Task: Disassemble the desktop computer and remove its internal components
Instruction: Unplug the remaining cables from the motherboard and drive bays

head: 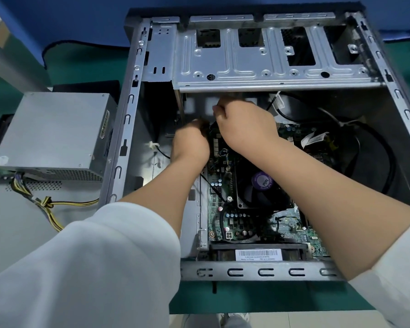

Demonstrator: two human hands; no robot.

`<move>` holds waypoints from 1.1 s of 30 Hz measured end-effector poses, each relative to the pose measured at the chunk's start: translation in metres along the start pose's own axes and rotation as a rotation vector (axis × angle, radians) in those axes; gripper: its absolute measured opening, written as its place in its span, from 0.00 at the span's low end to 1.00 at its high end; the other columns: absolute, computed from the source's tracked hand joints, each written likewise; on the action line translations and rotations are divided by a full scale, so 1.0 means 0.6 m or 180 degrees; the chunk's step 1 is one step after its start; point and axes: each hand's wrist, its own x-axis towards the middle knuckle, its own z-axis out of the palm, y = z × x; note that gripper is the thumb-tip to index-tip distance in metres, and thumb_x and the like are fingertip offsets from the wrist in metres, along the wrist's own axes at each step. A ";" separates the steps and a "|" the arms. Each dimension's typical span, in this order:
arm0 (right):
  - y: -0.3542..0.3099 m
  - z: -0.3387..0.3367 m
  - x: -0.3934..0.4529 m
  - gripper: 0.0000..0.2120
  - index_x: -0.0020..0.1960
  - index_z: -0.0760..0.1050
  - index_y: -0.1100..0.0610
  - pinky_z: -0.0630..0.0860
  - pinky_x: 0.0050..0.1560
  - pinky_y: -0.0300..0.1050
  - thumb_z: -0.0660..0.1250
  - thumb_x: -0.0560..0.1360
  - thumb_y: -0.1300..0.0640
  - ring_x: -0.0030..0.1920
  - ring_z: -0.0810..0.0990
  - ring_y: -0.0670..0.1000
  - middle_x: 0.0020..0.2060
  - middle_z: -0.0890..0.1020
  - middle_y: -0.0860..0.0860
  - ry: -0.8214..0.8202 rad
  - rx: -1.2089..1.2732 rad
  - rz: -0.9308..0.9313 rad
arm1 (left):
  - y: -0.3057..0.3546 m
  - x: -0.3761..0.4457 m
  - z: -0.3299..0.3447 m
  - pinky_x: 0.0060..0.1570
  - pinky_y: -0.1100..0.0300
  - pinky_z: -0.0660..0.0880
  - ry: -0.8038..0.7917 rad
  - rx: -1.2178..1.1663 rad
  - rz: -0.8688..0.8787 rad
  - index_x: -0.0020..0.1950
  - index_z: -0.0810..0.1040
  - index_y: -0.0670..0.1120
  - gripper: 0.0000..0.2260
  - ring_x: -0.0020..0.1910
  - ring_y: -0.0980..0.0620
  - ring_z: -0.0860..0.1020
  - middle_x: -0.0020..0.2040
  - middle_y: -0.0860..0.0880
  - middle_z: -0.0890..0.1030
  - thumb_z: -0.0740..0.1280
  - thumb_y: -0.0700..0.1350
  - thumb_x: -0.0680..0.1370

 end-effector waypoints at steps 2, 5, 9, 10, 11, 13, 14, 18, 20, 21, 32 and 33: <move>-0.001 0.000 -0.002 0.13 0.60 0.73 0.51 0.64 0.43 0.46 0.55 0.79 0.53 0.55 0.77 0.58 0.52 0.80 0.53 -0.0031 0.0099 0.0038 | -0.002 0.004 0.002 0.41 0.61 0.66 0.0018 -0.0031 -0.0067 0.61 0.77 0.51 0.17 0.52 0.40 0.77 0.56 0.41 0.80 0.57 0.37 0.78; -0.004 0.000 -0.002 0.14 0.60 0.72 0.52 0.65 0.45 0.47 0.56 0.77 0.52 0.56 0.76 0.57 0.52 0.80 0.52 -0.0105 0.0262 0.0085 | -0.004 0.007 0.005 0.40 0.61 0.65 0.0028 -0.0117 -0.0127 0.59 0.77 0.50 0.15 0.47 0.44 0.76 0.55 0.42 0.80 0.57 0.37 0.78; -0.001 0.003 -0.001 0.13 0.53 0.73 0.54 0.65 0.42 0.46 0.54 0.80 0.48 0.51 0.77 0.58 0.47 0.79 0.53 -0.0086 0.0192 0.0134 | -0.004 0.006 0.004 0.41 0.62 0.65 0.0069 -0.0194 -0.0099 0.60 0.77 0.50 0.15 0.49 0.42 0.76 0.56 0.42 0.80 0.57 0.37 0.78; 0.000 0.003 0.000 0.12 0.54 0.73 0.53 0.65 0.43 0.46 0.54 0.80 0.50 0.52 0.77 0.59 0.49 0.79 0.54 -0.0089 0.0198 0.0132 | -0.004 0.006 0.003 0.42 0.62 0.65 0.0087 -0.0183 -0.0078 0.60 0.77 0.50 0.16 0.51 0.41 0.77 0.56 0.41 0.80 0.57 0.37 0.78; 0.001 0.002 -0.001 0.12 0.57 0.73 0.52 0.66 0.43 0.46 0.54 0.80 0.51 0.54 0.76 0.59 0.51 0.80 0.54 -0.0110 0.0244 0.0133 | -0.003 0.005 0.003 0.41 0.62 0.65 0.0091 -0.0170 -0.0063 0.60 0.77 0.50 0.17 0.51 0.41 0.76 0.56 0.41 0.80 0.57 0.36 0.77; 0.000 0.001 -0.002 0.14 0.62 0.72 0.51 0.68 0.46 0.47 0.56 0.78 0.53 0.56 0.76 0.58 0.54 0.79 0.53 -0.0188 0.0362 0.0157 | -0.001 0.003 0.002 0.39 0.64 0.65 0.0012 -0.0218 -0.0087 0.57 0.77 0.51 0.15 0.44 0.44 0.74 0.51 0.43 0.79 0.57 0.37 0.78; -0.002 0.000 -0.002 0.15 0.63 0.72 0.51 0.68 0.47 0.47 0.57 0.77 0.53 0.57 0.76 0.57 0.54 0.79 0.52 -0.0226 0.0428 0.0169 | -0.001 0.004 0.001 0.34 0.65 0.64 -0.0026 -0.0299 -0.0151 0.54 0.77 0.52 0.12 0.40 0.47 0.72 0.48 0.45 0.78 0.57 0.39 0.78; -0.005 0.002 0.000 0.14 0.59 0.74 0.52 0.67 0.45 0.46 0.56 0.77 0.50 0.54 0.76 0.57 0.52 0.80 0.52 -0.0222 0.0564 0.0286 | 0.000 0.009 -0.001 0.21 0.73 0.59 -0.0008 -0.0601 -0.0449 0.45 0.72 0.51 0.08 0.32 0.53 0.68 0.41 0.49 0.73 0.56 0.44 0.80; 0.000 0.002 0.001 0.14 0.59 0.73 0.52 0.67 0.45 0.46 0.54 0.79 0.50 0.54 0.76 0.58 0.54 0.80 0.53 -0.0211 0.0560 0.0337 | 0.003 0.005 0.000 0.30 0.67 0.64 0.0012 -0.0498 -0.0312 0.53 0.76 0.52 0.10 0.39 0.46 0.72 0.46 0.46 0.76 0.57 0.42 0.80; 0.002 0.002 0.001 0.14 0.60 0.73 0.51 0.68 0.46 0.47 0.54 0.79 0.52 0.55 0.76 0.57 0.55 0.79 0.52 -0.0215 0.0606 0.0357 | 0.003 0.003 0.000 0.35 0.65 0.65 0.0027 -0.0390 -0.0215 0.57 0.76 0.52 0.12 0.42 0.44 0.73 0.49 0.44 0.78 0.57 0.40 0.79; 0.004 0.002 0.002 0.14 0.58 0.74 0.52 0.69 0.45 0.47 0.55 0.79 0.49 0.53 0.77 0.59 0.53 0.80 0.54 -0.0148 0.0481 0.0472 | 0.004 0.000 0.003 0.40 0.61 0.65 0.0071 -0.0376 -0.0125 0.60 0.74 0.53 0.18 0.41 0.45 0.71 0.48 0.44 0.77 0.56 0.36 0.76; 0.004 0.001 0.001 0.13 0.59 0.74 0.51 0.70 0.46 0.46 0.56 0.78 0.50 0.54 0.77 0.58 0.53 0.80 0.53 -0.0132 0.0518 0.0504 | 0.003 0.002 0.003 0.39 0.60 0.64 0.0069 -0.0382 -0.0113 0.60 0.74 0.53 0.18 0.40 0.46 0.71 0.45 0.45 0.76 0.56 0.35 0.76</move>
